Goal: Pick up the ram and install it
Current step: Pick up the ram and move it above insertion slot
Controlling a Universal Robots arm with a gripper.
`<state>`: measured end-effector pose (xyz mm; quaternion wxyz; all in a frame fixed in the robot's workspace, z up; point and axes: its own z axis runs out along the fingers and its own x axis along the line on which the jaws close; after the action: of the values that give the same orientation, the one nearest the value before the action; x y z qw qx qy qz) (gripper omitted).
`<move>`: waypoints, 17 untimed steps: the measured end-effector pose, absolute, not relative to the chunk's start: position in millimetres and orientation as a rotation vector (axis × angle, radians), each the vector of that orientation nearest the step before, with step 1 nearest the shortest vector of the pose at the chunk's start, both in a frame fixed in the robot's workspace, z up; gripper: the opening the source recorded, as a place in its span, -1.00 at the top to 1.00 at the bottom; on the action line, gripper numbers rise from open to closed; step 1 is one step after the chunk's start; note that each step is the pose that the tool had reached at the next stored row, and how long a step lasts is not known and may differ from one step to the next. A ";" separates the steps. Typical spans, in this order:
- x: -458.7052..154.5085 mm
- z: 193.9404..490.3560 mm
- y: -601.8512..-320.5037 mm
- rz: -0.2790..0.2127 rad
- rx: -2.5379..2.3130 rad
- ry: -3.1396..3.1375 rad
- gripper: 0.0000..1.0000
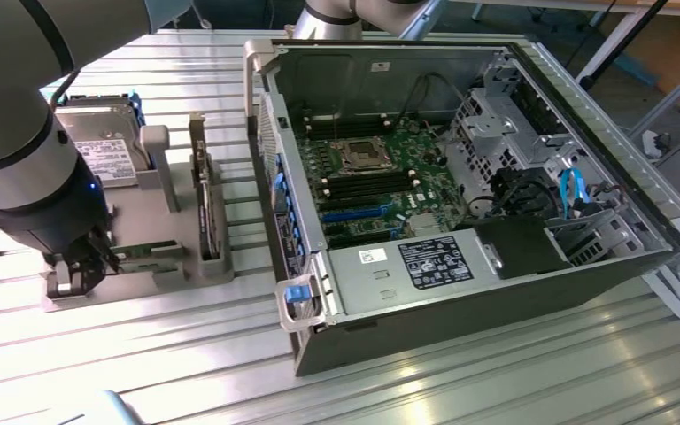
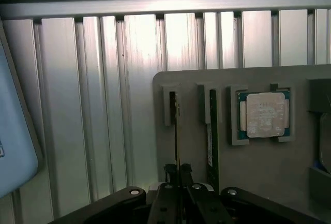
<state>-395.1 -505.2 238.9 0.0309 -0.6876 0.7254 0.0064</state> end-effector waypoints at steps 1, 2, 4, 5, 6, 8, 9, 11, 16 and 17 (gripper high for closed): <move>-395.0 241.5 -505.2 0.020 -2.119 2.235 0.75; -395.0 244.0 -505.2 0.020 -2.119 2.235 0.75; -395.0 249.6 -505.2 0.020 -2.119 2.235 0.75; -395.1 251.8 -505.2 0.020 -2.119 2.235 0.75; -395.0 255.6 -505.2 0.020 -2.119 2.235 0.75; -395.1 261.7 -505.2 0.020 -2.119 2.235 0.75; -395.0 267.5 -505.2 0.020 -2.119 2.235 0.75; -395.1 278.6 -505.2 0.020 -2.119 2.235 0.75; -395.0 297.2 -505.2 0.020 -2.119 2.235 0.75; -395.1 300.0 -505.2 0.020 -2.119 2.235 0.75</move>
<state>-395.1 -505.2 300.0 0.0308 -0.6876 0.7254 0.0064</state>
